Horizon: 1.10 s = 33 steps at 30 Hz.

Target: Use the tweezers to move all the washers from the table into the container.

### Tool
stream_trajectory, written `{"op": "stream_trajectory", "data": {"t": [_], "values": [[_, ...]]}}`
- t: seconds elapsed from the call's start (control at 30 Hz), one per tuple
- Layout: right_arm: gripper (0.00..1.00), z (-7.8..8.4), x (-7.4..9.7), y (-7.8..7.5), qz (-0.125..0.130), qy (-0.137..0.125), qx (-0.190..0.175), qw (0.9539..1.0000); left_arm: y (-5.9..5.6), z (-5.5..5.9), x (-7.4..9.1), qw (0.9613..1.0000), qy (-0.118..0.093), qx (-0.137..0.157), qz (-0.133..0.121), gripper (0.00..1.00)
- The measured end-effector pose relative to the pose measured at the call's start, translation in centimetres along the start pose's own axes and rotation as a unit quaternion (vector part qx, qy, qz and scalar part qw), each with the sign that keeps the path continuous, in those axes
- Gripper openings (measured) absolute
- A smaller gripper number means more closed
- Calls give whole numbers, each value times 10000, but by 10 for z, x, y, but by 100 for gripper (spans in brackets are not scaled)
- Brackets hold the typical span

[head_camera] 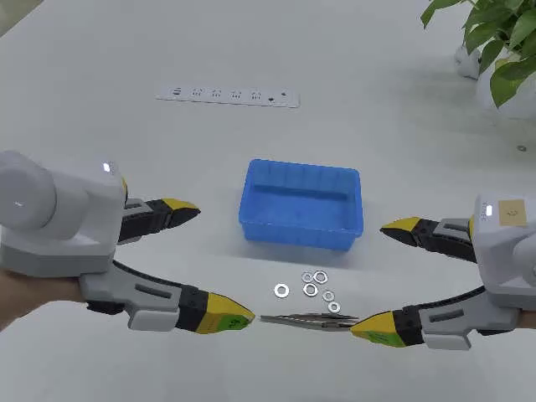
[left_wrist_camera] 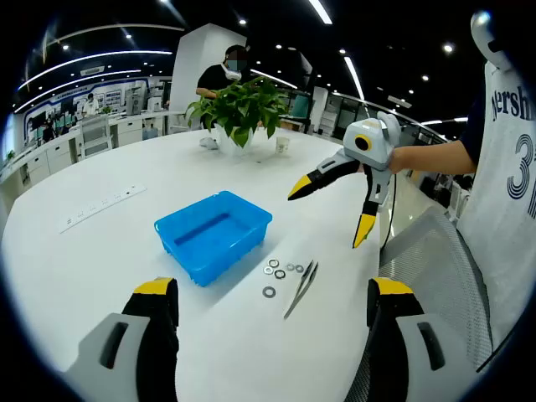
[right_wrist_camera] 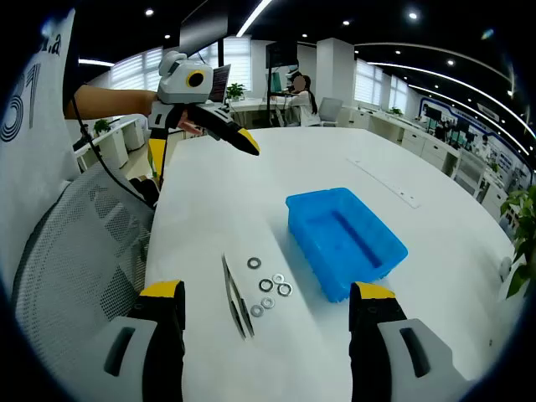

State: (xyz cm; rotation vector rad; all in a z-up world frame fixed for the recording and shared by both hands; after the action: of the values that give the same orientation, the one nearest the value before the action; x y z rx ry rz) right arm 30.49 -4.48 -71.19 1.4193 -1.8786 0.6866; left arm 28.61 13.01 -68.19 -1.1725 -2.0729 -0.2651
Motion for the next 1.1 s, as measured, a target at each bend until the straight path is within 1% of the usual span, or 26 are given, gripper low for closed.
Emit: {"op": "stream_trajectory", "data": {"t": [0.2, 0.33, 0.63, 1.1], "values": [[81, 1, 1, 0, 9, 4, -7, 10000, 2, 0, 0, 10000, 29, -71, -32, 99], [81, 0, 1, 0, 17, -19, -20, 10000, 1, 3, -1, 9998, 106, -153, -48, 99], [81, -4, -1, 1, -20, -25, 39, 10000, 0, 7, 0, 9998, 156, -92, -58, 99], [81, -1, 0, 0, -10, -10, 15, 10000, 1, 4, -2, 9999, 126, -86, -23, 99]]}}
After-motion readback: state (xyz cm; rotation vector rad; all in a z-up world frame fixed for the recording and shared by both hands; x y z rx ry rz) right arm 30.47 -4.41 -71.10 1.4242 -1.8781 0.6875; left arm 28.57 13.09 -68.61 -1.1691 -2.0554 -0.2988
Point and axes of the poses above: the centre of the closed fingertips' face, and the gripper's own axes: x roughly backward along the fingers, y roughly to its left, z roughly out of its underside, the point moved 3 cm from there along x, roughly backward along the fingers, and after that the axes turned 14 degrees about y, right-handed, at the moved point
